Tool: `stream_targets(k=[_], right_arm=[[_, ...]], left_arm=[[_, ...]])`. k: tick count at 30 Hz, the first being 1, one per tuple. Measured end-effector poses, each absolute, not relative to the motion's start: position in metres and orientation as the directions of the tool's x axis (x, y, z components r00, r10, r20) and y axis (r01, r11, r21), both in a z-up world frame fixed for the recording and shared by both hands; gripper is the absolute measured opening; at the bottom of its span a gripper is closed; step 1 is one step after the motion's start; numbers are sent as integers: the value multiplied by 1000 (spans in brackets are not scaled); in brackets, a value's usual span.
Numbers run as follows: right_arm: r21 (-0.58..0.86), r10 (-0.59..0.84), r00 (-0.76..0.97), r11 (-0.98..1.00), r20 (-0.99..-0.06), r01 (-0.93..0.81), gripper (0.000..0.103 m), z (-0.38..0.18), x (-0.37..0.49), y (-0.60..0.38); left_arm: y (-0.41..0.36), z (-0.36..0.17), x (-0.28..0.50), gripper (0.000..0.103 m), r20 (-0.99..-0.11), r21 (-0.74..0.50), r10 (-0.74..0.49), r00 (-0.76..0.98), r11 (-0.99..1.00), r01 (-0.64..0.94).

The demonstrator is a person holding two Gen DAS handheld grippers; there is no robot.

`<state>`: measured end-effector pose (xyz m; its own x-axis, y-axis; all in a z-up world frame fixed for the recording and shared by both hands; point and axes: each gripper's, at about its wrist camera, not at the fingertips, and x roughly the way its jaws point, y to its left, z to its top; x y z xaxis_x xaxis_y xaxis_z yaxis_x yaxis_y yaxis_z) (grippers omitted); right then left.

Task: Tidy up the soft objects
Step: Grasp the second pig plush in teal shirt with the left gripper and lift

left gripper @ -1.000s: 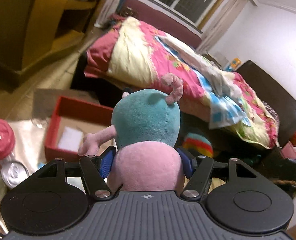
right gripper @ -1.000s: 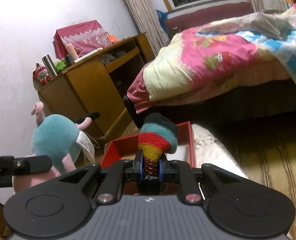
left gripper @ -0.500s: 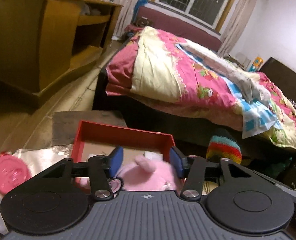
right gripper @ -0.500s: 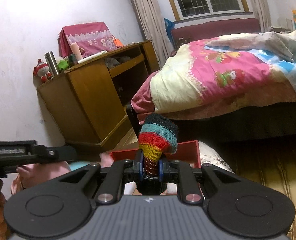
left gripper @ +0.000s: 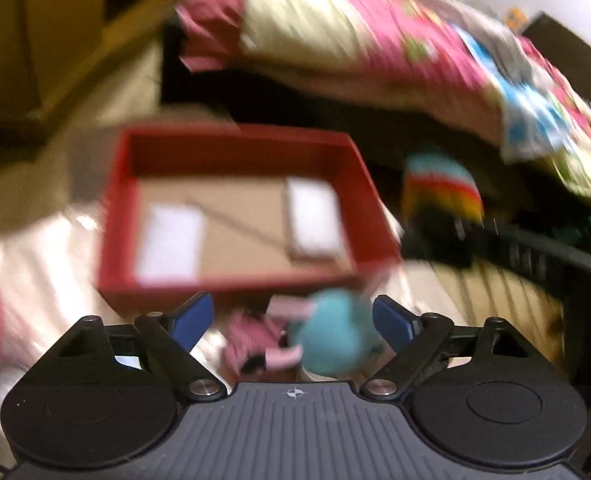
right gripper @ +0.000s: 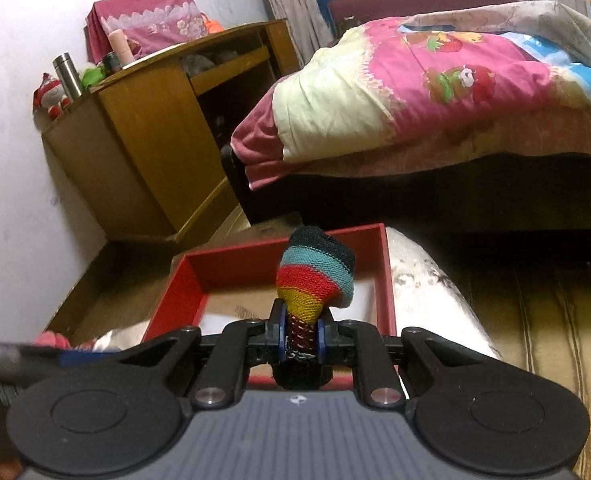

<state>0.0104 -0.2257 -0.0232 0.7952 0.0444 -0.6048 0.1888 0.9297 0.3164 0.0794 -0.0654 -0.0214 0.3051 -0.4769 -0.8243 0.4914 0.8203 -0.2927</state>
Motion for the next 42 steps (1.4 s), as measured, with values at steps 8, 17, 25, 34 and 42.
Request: stream_targets(k=[8, 17, 25, 34, 42], right_arm=[[337, -18, 815, 905, -580, 259, 0, -17, -39, -271], [411, 12, 837, 875, -547, 256, 0, -6, -63, -302], [435, 41, 827, 864, -561, 252, 0, -11, -64, -304], [434, 57, 811, 865, -583, 252, 0, -18, -53, -302], [418, 67, 818, 882, -572, 219, 0, -12, -53, -284]], left_arm=[[-134, -57, 65, 90, -881, -252, -412, 233, 826, 505], [-185, -49, 2, 89, -920, 157, -288, 265, 348, 924], [-213, -108, 9, 98, -967, 153, -196, 161, 58, 987], [-181, -106, 42, 67, -968, -22, -239, 77, 389, 921], [-103, -38, 41, 65, -863, -245, -489, 131, 630, 737]])
